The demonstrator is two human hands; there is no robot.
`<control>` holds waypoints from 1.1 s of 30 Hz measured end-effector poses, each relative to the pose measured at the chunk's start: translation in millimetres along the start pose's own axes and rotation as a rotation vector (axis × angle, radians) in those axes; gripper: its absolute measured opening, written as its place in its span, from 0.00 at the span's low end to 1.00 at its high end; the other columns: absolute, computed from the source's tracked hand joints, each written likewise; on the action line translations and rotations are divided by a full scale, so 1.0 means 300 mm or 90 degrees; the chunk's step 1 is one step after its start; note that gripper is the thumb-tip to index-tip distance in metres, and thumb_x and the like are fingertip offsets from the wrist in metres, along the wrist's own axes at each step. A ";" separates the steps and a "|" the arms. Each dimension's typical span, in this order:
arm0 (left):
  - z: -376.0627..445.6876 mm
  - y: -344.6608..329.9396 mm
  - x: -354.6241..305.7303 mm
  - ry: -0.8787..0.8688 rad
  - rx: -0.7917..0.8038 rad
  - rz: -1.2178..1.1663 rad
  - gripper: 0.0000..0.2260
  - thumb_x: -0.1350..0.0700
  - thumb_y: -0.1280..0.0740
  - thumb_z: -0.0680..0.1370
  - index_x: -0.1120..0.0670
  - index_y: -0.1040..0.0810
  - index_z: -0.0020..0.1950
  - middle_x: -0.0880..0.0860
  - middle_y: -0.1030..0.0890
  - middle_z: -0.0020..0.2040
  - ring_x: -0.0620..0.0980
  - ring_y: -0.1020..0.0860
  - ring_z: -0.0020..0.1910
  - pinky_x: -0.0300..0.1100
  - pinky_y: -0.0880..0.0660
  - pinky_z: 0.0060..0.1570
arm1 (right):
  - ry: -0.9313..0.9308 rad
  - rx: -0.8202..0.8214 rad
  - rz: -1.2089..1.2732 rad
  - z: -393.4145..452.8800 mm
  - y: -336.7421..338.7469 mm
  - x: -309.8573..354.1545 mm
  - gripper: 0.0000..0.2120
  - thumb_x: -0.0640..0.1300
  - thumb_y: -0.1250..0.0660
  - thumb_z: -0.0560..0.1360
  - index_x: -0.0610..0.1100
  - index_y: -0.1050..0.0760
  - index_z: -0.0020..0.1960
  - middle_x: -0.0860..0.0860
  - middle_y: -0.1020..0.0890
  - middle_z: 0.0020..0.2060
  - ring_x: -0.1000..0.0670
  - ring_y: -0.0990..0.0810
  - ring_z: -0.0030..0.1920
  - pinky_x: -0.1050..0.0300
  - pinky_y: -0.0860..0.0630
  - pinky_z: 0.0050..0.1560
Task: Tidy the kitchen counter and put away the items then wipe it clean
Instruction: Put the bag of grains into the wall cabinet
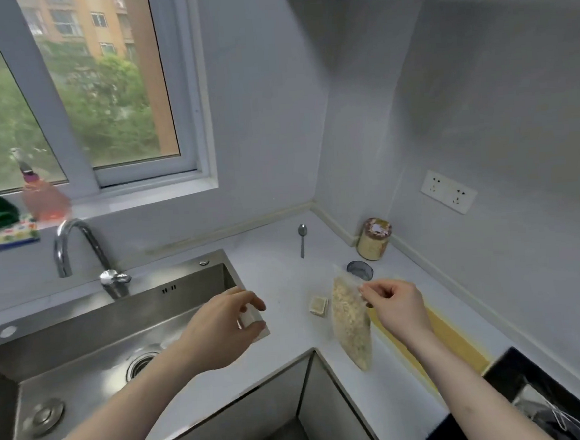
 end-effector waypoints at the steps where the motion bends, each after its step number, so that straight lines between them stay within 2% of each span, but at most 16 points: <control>1: 0.034 0.005 0.002 0.002 -0.003 0.003 0.08 0.40 0.32 0.75 0.37 0.23 0.54 0.36 0.23 0.53 0.39 0.24 0.53 0.45 0.24 0.55 | 0.002 -0.005 -0.003 0.047 0.001 0.007 0.08 0.48 0.27 0.77 0.50 0.15 0.39 0.57 0.14 0.35 0.59 0.16 0.39 0.58 0.21 0.44; 5: 0.168 0.023 0.015 0.022 -0.011 -0.002 0.09 0.41 0.31 0.75 0.38 0.22 0.54 0.37 0.23 0.53 0.39 0.23 0.54 0.45 0.23 0.55 | -0.024 -0.003 0.004 0.275 -0.024 -0.020 0.07 0.48 0.27 0.77 0.47 0.13 0.43 0.54 0.14 0.36 0.53 0.15 0.41 0.57 0.21 0.42; 8: 0.261 0.021 0.028 0.035 -0.004 0.020 0.09 0.41 0.31 0.76 0.38 0.22 0.55 0.36 0.23 0.53 0.38 0.23 0.53 0.44 0.23 0.55 | -0.036 0.001 0.006 0.457 -0.059 -0.048 0.07 0.49 0.27 0.77 0.48 0.14 0.45 0.55 0.14 0.40 0.54 0.16 0.44 0.56 0.20 0.48; 11: 0.348 0.017 0.041 0.056 -0.006 0.034 0.08 0.42 0.31 0.77 0.39 0.22 0.55 0.35 0.25 0.52 0.38 0.23 0.54 0.43 0.24 0.55 | -0.067 0.017 0.028 0.628 -0.115 -0.084 0.07 0.47 0.28 0.77 0.45 0.14 0.49 0.54 0.14 0.40 0.55 0.16 0.44 0.61 0.21 0.45; 13: 0.397 0.007 0.045 0.075 -0.005 0.033 0.07 0.43 0.30 0.77 0.38 0.23 0.55 0.34 0.27 0.48 0.39 0.23 0.53 0.43 0.25 0.55 | -0.101 0.022 0.044 0.738 -0.157 -0.124 0.09 0.48 0.27 0.77 0.44 0.14 0.51 0.51 0.13 0.43 0.50 0.15 0.49 0.56 0.20 0.51; 15: 0.438 -0.012 0.045 0.093 -0.005 0.027 0.07 0.44 0.31 0.78 0.38 0.23 0.55 0.34 0.29 0.47 0.39 0.25 0.52 0.42 0.26 0.54 | -0.139 0.027 0.050 0.840 -0.193 -0.160 0.10 0.49 0.28 0.76 0.44 0.15 0.53 0.50 0.14 0.47 0.48 0.17 0.52 0.58 0.23 0.49; 17: 0.467 -0.033 0.043 0.105 -0.004 0.023 0.08 0.44 0.31 0.78 0.38 0.23 0.56 0.34 0.29 0.48 0.38 0.26 0.51 0.41 0.27 0.54 | -0.175 0.028 0.044 0.935 -0.226 -0.193 0.12 0.48 0.28 0.76 0.44 0.15 0.56 0.48 0.14 0.50 0.46 0.17 0.53 0.60 0.26 0.48; 20: 0.496 -0.063 0.055 0.125 0.006 0.014 0.08 0.43 0.31 0.78 0.38 0.24 0.57 0.34 0.28 0.50 0.38 0.25 0.53 0.40 0.27 0.54 | -0.199 0.015 0.029 1.064 -0.260 -0.231 0.14 0.46 0.28 0.75 0.42 0.16 0.58 0.46 0.14 0.54 0.44 0.18 0.52 0.56 0.25 0.53; 24: 0.509 -0.081 0.091 0.158 0.000 -0.003 0.09 0.43 0.31 0.78 0.39 0.23 0.57 0.35 0.25 0.55 0.37 0.24 0.56 0.40 0.25 0.56 | -0.210 -0.013 0.003 1.177 -0.282 -0.279 0.13 0.42 0.29 0.75 0.40 0.16 0.58 0.43 0.14 0.52 0.41 0.16 0.53 0.54 0.22 0.54; 29: 0.495 -0.086 0.129 0.188 -0.008 0.002 0.08 0.42 0.31 0.77 0.38 0.23 0.56 0.37 0.23 0.54 0.39 0.23 0.53 0.41 0.25 0.54 | -0.215 0.008 -0.049 1.275 -0.289 -0.366 0.11 0.42 0.30 0.75 0.40 0.15 0.56 0.43 0.13 0.47 0.41 0.14 0.49 0.47 0.17 0.55; 33: 0.481 -0.092 0.145 0.212 -0.018 -0.007 0.06 0.44 0.30 0.78 0.38 0.22 0.55 0.36 0.23 0.53 0.36 0.24 0.52 0.39 0.25 0.51 | -0.196 0.036 -0.147 1.281 -0.254 -0.442 0.11 0.42 0.31 0.77 0.41 0.15 0.57 0.42 0.14 0.53 0.39 0.17 0.55 0.54 0.23 0.52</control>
Point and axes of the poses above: each hand's wrist, its own z-axis towards the middle knuckle, its own y-axis out of the back of the hand, x = y × z, the point moved 9 cm from there along z, towards the middle knuckle
